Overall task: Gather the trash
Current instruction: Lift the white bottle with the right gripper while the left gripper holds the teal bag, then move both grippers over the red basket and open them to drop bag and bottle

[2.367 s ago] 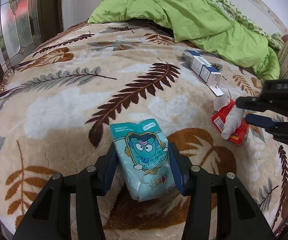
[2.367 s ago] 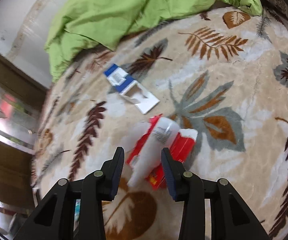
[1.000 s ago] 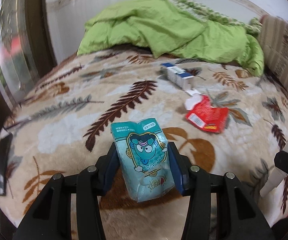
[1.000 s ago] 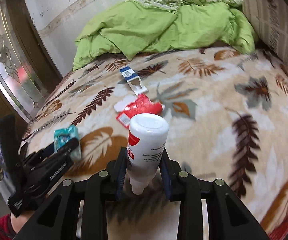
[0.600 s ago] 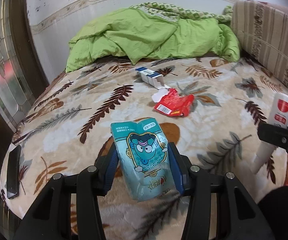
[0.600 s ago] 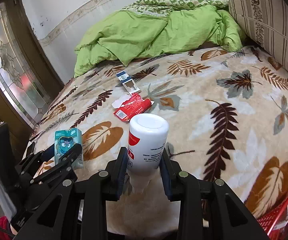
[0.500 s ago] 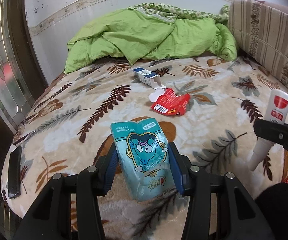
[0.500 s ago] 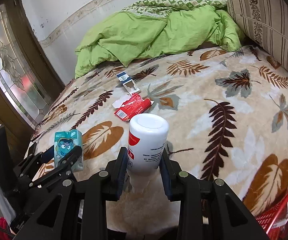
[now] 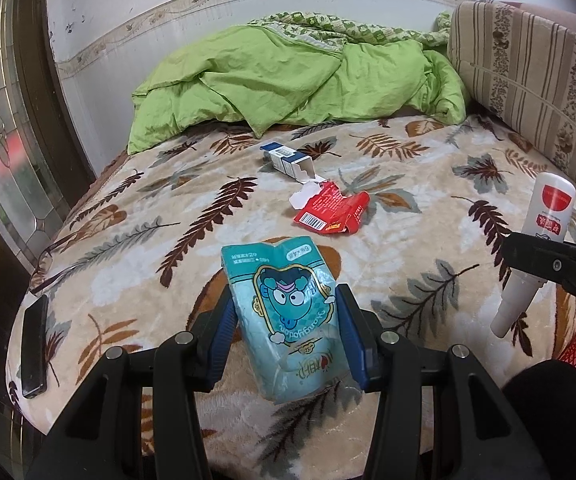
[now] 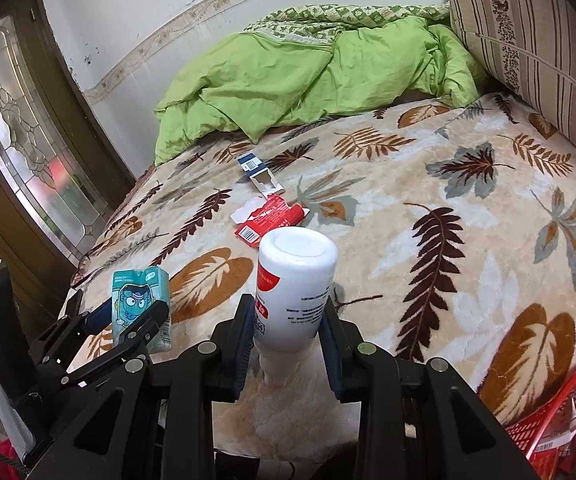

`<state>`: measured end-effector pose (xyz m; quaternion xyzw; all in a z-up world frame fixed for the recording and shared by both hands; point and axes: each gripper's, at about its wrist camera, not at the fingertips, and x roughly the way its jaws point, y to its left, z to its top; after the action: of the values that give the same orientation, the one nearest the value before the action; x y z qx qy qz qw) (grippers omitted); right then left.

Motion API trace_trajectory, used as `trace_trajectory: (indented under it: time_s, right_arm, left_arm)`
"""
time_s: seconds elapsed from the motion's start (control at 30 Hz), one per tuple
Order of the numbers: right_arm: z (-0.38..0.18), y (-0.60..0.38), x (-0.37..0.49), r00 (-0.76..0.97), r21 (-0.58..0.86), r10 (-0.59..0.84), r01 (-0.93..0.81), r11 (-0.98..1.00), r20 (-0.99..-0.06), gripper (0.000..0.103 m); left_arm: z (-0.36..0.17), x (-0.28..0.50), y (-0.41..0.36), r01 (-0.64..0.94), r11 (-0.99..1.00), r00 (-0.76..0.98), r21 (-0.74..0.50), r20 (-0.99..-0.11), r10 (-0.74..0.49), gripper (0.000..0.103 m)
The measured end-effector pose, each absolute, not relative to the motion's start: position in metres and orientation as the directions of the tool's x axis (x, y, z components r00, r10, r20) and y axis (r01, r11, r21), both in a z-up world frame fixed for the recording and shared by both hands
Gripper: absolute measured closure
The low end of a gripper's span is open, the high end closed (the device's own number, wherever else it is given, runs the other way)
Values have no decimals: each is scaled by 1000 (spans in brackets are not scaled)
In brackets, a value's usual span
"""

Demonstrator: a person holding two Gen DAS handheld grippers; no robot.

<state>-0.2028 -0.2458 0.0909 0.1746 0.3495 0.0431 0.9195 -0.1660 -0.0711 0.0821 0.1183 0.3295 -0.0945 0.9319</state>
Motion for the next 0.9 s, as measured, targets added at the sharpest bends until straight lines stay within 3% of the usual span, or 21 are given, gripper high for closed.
trace_trajectory:
  time_s: [0.9]
  right_arm:
    - [104,-250,-217,762,385,212,53,921,-612,70]
  left_arm:
    - [90,-173,-79,285,950,760,131,-635,-141,56]
